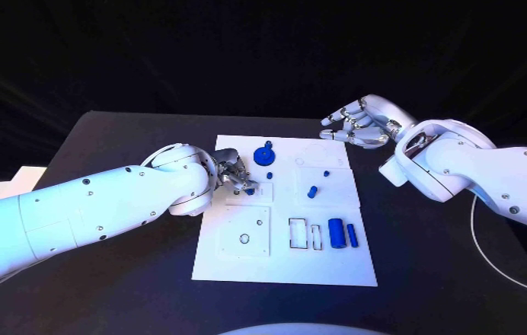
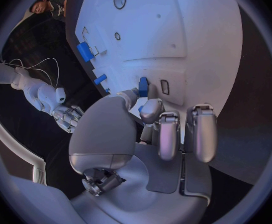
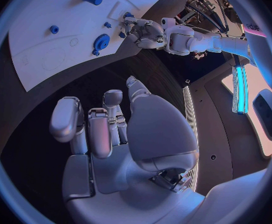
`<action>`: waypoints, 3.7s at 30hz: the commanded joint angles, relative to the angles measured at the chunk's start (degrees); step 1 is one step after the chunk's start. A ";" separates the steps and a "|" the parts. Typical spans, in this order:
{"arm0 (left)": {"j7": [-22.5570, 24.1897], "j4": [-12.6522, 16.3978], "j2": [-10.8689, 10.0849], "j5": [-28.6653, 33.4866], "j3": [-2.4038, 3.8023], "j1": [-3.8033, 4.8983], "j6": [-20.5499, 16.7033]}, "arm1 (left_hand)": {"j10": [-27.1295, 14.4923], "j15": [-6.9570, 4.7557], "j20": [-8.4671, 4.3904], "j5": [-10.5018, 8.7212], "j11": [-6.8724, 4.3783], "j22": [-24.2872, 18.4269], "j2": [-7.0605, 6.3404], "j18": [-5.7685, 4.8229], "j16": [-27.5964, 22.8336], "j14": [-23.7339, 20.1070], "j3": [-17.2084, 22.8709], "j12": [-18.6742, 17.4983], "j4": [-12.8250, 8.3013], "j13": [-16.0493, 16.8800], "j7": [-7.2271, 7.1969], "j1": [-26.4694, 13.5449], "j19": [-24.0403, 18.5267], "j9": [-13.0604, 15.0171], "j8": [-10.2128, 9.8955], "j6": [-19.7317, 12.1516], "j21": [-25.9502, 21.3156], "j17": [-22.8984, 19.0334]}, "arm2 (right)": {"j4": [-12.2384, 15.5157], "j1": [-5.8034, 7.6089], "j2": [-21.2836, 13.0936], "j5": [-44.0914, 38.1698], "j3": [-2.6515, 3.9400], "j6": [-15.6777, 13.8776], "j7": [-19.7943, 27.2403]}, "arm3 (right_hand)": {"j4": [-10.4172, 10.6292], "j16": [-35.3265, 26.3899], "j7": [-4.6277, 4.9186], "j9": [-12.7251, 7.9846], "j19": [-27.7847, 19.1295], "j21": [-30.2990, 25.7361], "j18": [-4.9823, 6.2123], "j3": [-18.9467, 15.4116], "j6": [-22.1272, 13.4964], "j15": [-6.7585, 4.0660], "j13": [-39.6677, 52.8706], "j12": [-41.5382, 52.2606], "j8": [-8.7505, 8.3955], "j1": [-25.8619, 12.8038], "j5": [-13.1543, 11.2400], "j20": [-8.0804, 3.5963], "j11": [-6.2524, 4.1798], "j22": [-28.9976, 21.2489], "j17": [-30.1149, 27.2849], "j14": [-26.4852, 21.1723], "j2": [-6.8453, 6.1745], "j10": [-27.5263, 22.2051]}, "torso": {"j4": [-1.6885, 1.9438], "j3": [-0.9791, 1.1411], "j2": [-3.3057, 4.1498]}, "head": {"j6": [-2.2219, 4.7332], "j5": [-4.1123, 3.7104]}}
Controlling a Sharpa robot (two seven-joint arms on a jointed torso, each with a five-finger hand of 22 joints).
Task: Assemble the parts on the task board
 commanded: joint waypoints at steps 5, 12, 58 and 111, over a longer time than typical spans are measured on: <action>-0.49 0.26 -0.11 -0.22 -0.16 -0.22 1.67 | 0.42 -0.22 0.01 -0.34 -0.01 10.68 -0.70 -1.05 0.17 6.02 8.53 -0.07 -9.01 0.17 -0.32 0.15 4.06 -0.15 -0.44 0.33 0.30 15.09 | -0.02 -0.07 0.04 -0.09 -0.01 0.70 0.64 | 0.29 -0.23 -0.08 0.05 -0.31 -0.34 0.58 0.05 0.27 0.36 -0.08 0.16 0.32 -0.04 0.17 0.07 0.12 -0.05 0.36 3.09 0.41 -0.41 | -0.05 0.01 0.01 | -0.09 0.06; -0.48 0.87 -0.52 -0.22 -0.13 -0.26 1.43 | 0.59 -0.28 -0.04 -0.37 -0.07 10.77 -1.26 -1.06 0.17 6.02 7.92 0.08 -9.34 0.35 -0.43 -0.13 4.09 -0.52 -0.87 1.18 0.34 15.09 | 0.00 -0.09 -0.03 -0.23 -0.02 0.76 0.66 | 0.29 -0.23 -0.08 0.05 -0.31 -0.34 0.58 0.05 0.27 0.36 -0.08 0.16 0.32 -0.04 0.17 0.07 0.12 -0.05 0.36 3.09 0.41 -0.41 | -0.07 -0.02 0.02 | -0.09 -0.06; -0.93 2.50 -1.35 0.76 -0.08 -0.28 3.27 | 1.35 -0.52 -0.29 0.49 -0.39 10.84 -1.23 -1.07 0.17 6.02 7.86 0.74 -10.34 1.26 -0.68 0.25 4.12 -1.51 -2.27 2.73 0.32 15.09 | -0.03 -0.16 -0.07 0.24 -0.06 1.11 0.66 | 0.57 -0.29 -0.09 0.05 -0.34 -0.42 0.60 -0.15 0.27 0.36 -0.13 0.18 0.31 -0.15 0.30 0.07 0.12 -0.16 0.29 3.08 0.52 -0.45 | -0.06 0.00 0.03 | -0.23 -0.09; 4.87 6.17 -4.48 -3.47 -0.10 -5.53 -23.10 | 3.10 -0.66 -0.44 2.68 -0.47 12.76 -2.19 -1.60 0.17 6.02 10.28 1.13 -12.22 1.94 -0.56 0.62 5.04 -2.14 -3.39 4.97 1.91 15.09 | 0.05 -0.23 -0.21 0.56 -0.11 0.98 0.74 | 0.88 -0.36 -0.08 0.05 -0.36 -0.48 0.61 -0.40 0.27 0.36 -0.16 0.22 0.30 -0.37 0.36 0.07 0.13 -0.24 0.21 3.07 0.58 -0.47 | 0.10 0.15 -0.08 | -0.33 0.31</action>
